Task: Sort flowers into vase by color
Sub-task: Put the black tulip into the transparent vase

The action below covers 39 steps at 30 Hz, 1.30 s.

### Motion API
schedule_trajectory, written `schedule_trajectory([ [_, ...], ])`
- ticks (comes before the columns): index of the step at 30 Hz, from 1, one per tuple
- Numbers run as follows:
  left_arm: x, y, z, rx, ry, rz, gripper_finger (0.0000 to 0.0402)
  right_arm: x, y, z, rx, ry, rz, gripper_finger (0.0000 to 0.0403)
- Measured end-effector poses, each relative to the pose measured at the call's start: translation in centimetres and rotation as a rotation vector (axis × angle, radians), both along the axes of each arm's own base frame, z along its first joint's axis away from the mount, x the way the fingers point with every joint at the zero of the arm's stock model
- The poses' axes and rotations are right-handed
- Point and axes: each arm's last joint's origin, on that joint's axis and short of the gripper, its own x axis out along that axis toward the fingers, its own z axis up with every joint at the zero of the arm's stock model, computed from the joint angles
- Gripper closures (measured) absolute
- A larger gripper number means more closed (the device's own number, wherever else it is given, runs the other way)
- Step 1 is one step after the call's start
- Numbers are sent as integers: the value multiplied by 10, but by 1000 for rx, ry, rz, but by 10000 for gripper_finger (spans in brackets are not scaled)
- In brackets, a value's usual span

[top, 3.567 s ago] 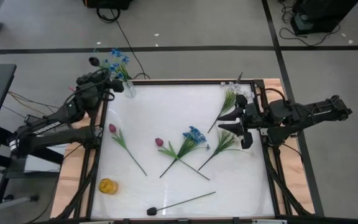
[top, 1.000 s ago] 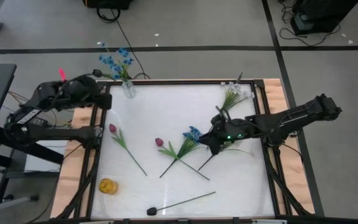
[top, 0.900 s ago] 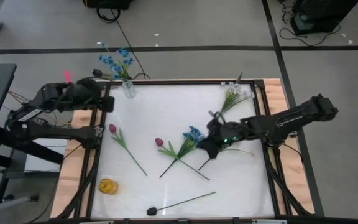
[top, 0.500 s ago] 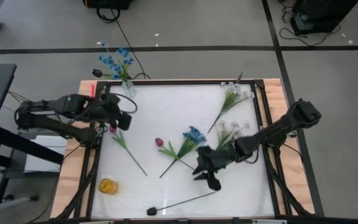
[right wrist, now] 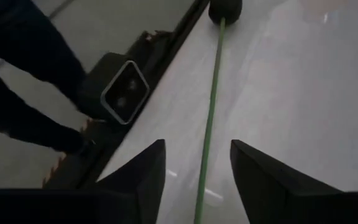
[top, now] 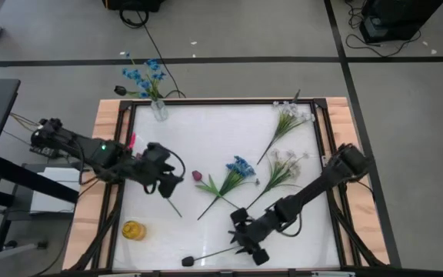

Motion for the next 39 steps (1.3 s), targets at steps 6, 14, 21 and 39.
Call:
schedule_trajectory([
  [6,4,-16,-8,34,35,-81,109,28,13,-6,-1,-25,-4,191],
  [14,1,-25,-6,24,14,-125,109,52,18,-28,19,23,-64,210],
  [21,-1,-29,-6,37,16,-156,109,56,26,-43,-10,109,-130,231],
  [39,-4,-32,-1,54,-42,-133,116,46,16,33,155,32,-503,391],
])
